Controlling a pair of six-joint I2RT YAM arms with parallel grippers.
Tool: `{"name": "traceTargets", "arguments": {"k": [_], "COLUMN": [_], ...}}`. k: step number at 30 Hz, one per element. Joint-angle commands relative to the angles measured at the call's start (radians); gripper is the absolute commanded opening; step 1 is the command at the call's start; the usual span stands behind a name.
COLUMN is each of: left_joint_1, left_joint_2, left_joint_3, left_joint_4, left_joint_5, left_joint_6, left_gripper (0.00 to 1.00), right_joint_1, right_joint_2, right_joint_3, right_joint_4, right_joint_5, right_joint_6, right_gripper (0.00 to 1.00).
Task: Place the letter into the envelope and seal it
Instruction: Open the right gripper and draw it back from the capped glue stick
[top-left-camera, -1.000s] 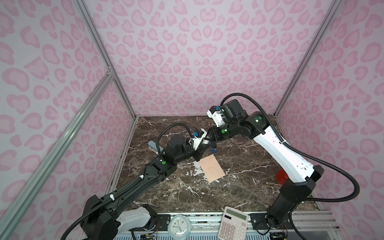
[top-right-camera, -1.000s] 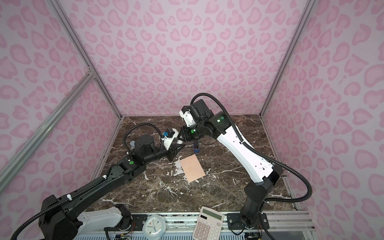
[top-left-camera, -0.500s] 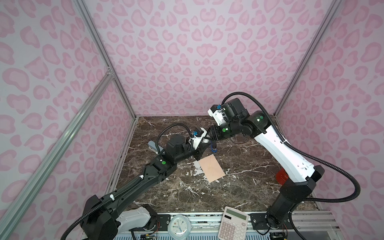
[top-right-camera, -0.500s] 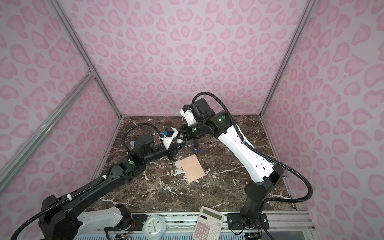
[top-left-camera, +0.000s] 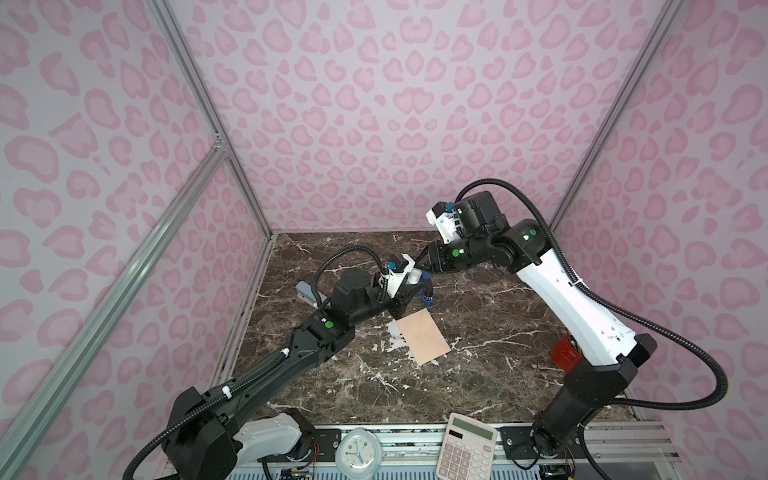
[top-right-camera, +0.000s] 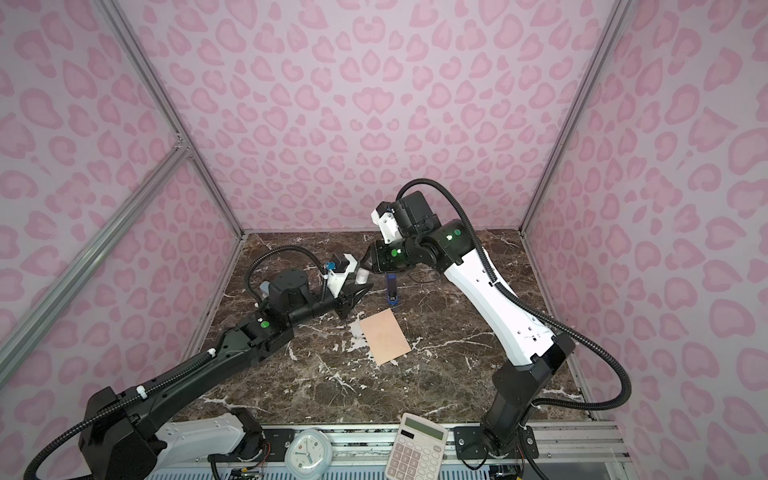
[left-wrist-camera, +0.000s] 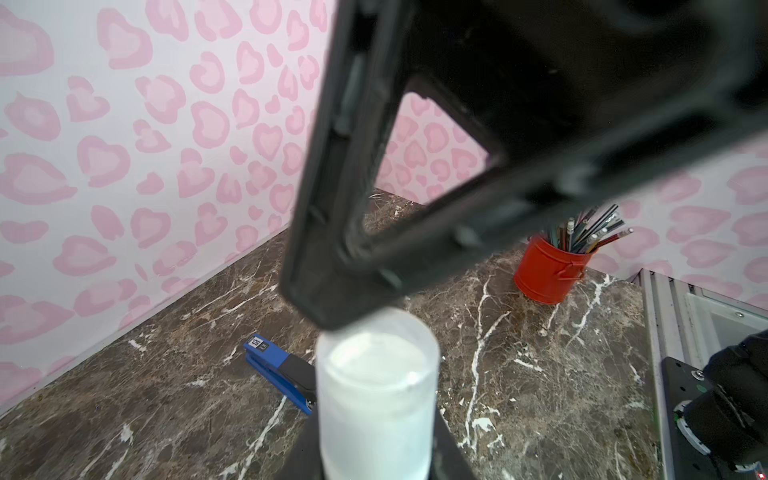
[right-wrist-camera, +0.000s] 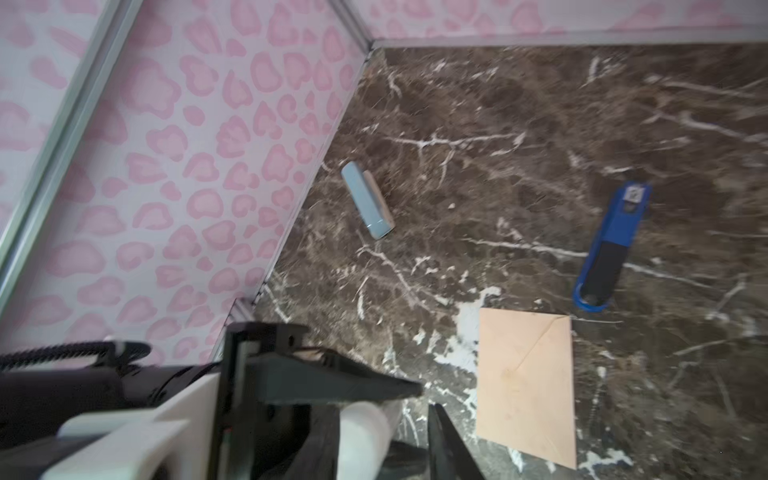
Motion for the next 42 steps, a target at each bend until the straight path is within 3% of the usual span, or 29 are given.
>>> {"name": "traceTargets", "arguments": {"k": [1, 8, 14, 22, 29, 34, 42], "left_joint_1": [0.001, 0.001, 0.008, 0.016, 0.016, 0.018, 0.019], "left_joint_2": [-0.004, -0.036, -0.105, -0.148, -0.162, -0.108, 0.085], "left_joint_3": [-0.001, -0.028, -0.089, -0.13, -0.197, -0.209, -0.123], "left_joint_4": [0.063, 0.05, -0.034, -0.348, -0.454, -0.505, -0.62], "left_joint_5": [0.013, -0.018, -0.083, -0.199, -0.286, -0.353, -0.373], "left_joint_6": [0.007, -0.003, -0.082, -0.295, -0.452, -0.548, -0.685], "left_gripper": [0.04, 0.04, 0.04, 0.04, 0.05, 0.04, 0.04], "right_joint_1": [-0.015, -0.056, -0.108, -0.126, -0.125, -0.121, -0.108], "right_joint_2": [-0.005, -0.039, -0.145, -0.271, -0.331, -0.347, -0.358], "right_joint_3": [-0.008, -0.03, -0.194, -0.454, -0.625, -0.674, -0.718], "right_joint_4": [0.07, 0.066, 0.102, 0.168, 0.239, 0.276, 0.312], "right_joint_5": [0.043, 0.11, 0.19, 0.25, 0.228, 0.203, 0.176], "right_joint_6": [0.029, 0.03, 0.031, 0.06, 0.098, 0.106, 0.126], "right_gripper": [0.38, 0.39, 0.4, 0.4, 0.4, 0.4, 0.4]}}
